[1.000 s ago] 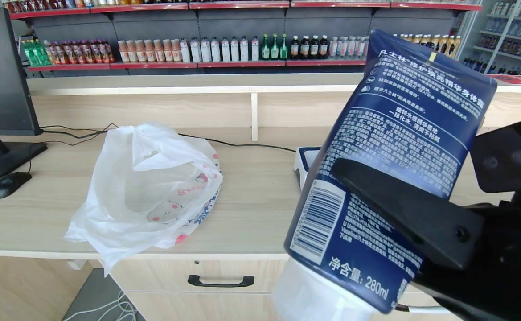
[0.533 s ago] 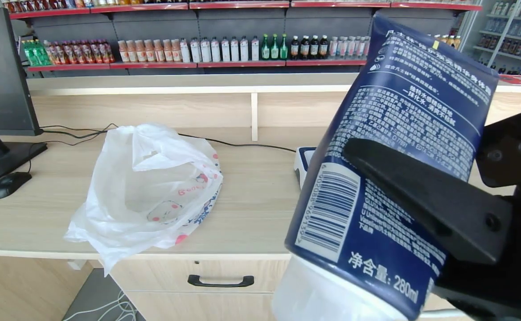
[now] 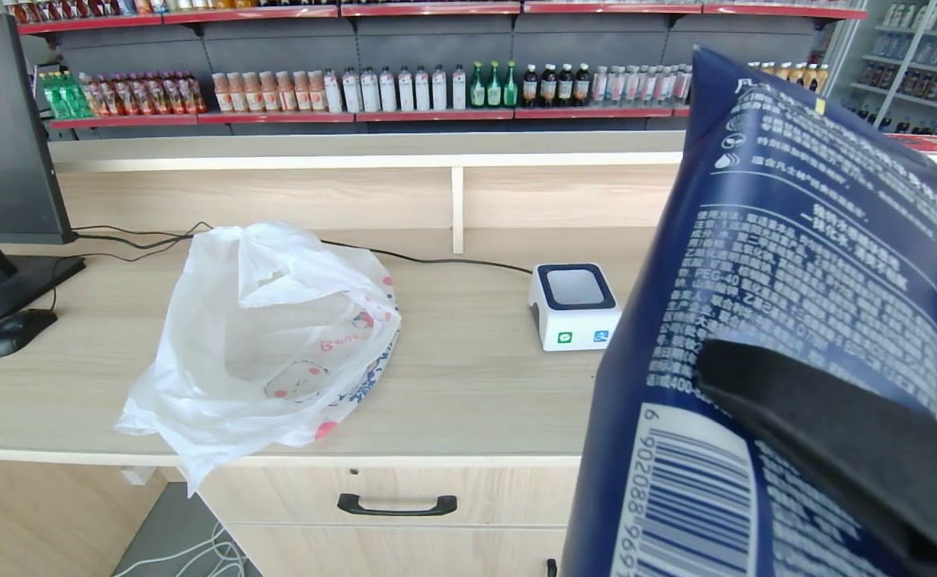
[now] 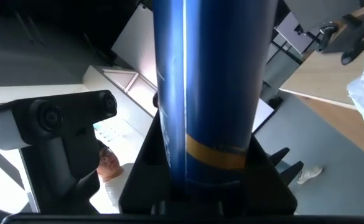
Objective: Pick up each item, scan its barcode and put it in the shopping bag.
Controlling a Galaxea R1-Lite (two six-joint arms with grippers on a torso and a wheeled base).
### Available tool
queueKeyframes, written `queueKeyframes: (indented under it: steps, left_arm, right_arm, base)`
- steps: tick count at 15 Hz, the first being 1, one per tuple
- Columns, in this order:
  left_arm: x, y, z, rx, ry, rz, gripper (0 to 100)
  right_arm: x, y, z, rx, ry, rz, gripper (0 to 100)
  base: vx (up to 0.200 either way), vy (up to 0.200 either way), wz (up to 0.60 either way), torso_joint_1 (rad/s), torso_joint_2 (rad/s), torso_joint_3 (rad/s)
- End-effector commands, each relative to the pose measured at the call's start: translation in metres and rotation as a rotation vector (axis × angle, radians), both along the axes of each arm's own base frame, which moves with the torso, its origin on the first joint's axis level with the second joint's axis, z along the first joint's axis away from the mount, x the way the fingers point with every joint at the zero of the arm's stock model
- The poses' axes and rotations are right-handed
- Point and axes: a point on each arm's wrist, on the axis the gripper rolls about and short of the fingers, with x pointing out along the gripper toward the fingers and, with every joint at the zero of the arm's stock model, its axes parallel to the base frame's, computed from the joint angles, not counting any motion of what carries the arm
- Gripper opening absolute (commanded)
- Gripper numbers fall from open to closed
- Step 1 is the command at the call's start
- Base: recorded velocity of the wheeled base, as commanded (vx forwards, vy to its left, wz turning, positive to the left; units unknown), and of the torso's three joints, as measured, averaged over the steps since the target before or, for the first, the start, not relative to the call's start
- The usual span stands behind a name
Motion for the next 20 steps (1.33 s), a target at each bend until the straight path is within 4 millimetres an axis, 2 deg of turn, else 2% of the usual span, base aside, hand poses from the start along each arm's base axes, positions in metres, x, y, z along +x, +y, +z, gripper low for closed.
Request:
queueKeyframes:
  steps: [1,7,13,17,20]
  left_arm:
    - [0.000,0.000,0.000,0.000,0.000,0.000,100]
    - [0.000,0.000,0.000,0.000,0.000,0.000,100]
    - [0.000,0.000,0.000,0.002,0.000,0.000,100]
    - [0.000,0.000,0.000,0.000,0.000,0.000,100]
    - [0.000,0.000,0.000,0.000,0.002,0.000,100]
  right_arm:
    - [-0.002,-0.002,0.000,0.003,0.000,0.004,0]
    - [0.001,-0.001,-0.001,0.001,0.021,0.007,0]
    - [0.017,-0.008,-0.002,-0.015,-0.021,-0.078,0]
    - [0.045,-0.021,-0.008,-0.111,-0.175,-0.168,0]
    - [0.063,-0.027,-0.015,-0.179,-0.247,-0.297,0]
  base:
    - [0.000,0.000,0.00,0.000,0.00,0.000]
    - [0.000,0.000,0.00,0.000,0.00,0.000]
    - [0.000,0.000,0.00,0.000,0.00,0.000]
    - [0.000,0.000,0.00,0.000,0.00,0.000]
    - [0.000,0.000,0.00,0.000,0.00,0.000]
